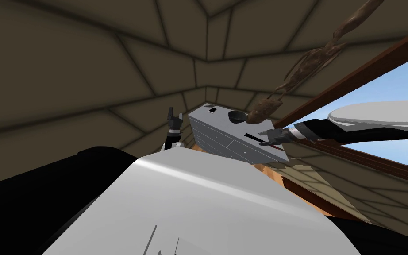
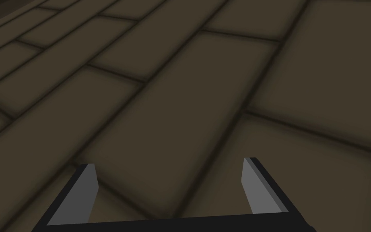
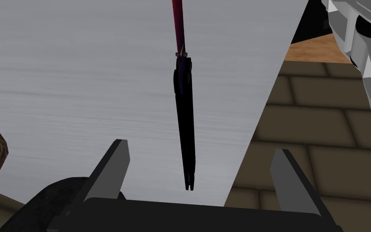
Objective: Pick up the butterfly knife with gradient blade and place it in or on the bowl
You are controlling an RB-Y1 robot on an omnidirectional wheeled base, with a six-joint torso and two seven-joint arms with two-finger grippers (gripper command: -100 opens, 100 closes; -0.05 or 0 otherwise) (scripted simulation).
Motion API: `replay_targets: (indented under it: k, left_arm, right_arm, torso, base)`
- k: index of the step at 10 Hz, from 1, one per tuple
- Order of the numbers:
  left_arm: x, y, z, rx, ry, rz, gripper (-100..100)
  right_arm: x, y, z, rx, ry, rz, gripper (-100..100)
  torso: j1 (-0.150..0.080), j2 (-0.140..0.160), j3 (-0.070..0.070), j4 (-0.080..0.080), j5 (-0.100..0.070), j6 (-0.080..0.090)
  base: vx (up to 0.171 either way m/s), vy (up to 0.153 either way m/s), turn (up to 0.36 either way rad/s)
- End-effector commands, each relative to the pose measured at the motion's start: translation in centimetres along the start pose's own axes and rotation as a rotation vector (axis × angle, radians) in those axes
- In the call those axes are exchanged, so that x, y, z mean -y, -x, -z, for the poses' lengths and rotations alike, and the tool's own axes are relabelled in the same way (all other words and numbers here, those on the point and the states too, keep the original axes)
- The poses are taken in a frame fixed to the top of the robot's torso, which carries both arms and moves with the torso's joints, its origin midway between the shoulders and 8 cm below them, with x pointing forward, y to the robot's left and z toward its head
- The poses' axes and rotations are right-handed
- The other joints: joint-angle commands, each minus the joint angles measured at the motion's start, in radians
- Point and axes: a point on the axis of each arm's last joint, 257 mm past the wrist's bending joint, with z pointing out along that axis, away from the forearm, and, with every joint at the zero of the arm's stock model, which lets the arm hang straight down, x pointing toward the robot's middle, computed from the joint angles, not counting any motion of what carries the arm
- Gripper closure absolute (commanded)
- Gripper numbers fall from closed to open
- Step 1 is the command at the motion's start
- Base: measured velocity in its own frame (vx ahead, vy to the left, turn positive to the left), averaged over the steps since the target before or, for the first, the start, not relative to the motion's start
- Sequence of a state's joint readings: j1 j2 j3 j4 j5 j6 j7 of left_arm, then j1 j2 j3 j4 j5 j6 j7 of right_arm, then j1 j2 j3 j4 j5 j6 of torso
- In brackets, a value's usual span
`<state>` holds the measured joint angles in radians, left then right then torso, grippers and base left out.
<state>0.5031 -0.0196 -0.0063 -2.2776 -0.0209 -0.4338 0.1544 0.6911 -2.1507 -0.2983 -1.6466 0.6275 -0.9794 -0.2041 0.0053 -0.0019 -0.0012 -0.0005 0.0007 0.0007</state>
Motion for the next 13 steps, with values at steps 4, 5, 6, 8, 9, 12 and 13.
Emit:
replay_targets:
  k: [4, 5, 6, 8, 9, 12, 13]
  left_arm:
    - [0.0, 0.0, 0.0, 0.000, 0.000, 0.000, 0]
    - [0.0, 0.0, 0.0, 0.000, 0.000, 0.000, 0]
    - [0.0, 0.0, 0.0, 0.000, 0.000, 0.000, 0]
    - [0.0, 0.0, 0.0, 0.000, 0.000, 0.000, 0]
    - [0.0, 0.0, 0.0, 0.000, 0.000, 0.000, 0]
    - [0.0, 0.0, 0.0, 0.000, 0.000, 0.000, 0]
    - [0.0, 0.0, 0.0, 0.000, 0.000, 0.000, 0]
  right_arm:
    - [0.5, -1.2, 0.1, -0.125, 0.019, 0.021, -100]
    - [0.7, -1.6, 0.1, -0.163, 0.026, 0.027, -100]
    - [0.8, -2.0, 0.1, -0.195, 0.031, 0.031, -100]
    - [1.0, -2.5, 0.1, -0.240, 0.040, 0.037, -100]
    - [1.0, -2.8, 0.1, -0.260, 0.044, 0.039, -100]
    - [1.2, -3.9, 0.1, -0.248, 0.034, 0.004, -100]
    - [1.3, -4.6, 0.0, -0.247, 0.030, -0.013, -100]
  torso:
    - [0.000, 0.000, 0.000, 0.000, 0.000, 0.000]
    - [-0.001, 0.001, 0.000, 0.000, 0.000, 0.000]
    - [-0.001, 0.001, 0.001, 0.000, 0.000, 0.000]
    - [0.000, 0.000, 0.000, 0.000, 0.000, 0.000]
    - [-0.001, 0.000, 0.000, 0.000, 0.000, 0.000]
    - [-0.005, 0.002, 0.001, 0.001, -0.001, 0.001]
    - [-0.005, 0.004, 0.002, 0.001, -0.001, 0.000]
  base:
    - [0.021, 0.060, 0.008]
    - [0.015, 0.051, 0.007]
    - [0.032, 0.067, 0.008]
    - [0.030, 0.058, 0.003]
    - [0.015, 0.048, 0.003]
    - [-0.011, 0.010, 0.077]
    - [-0.073, -0.006, 0.298]
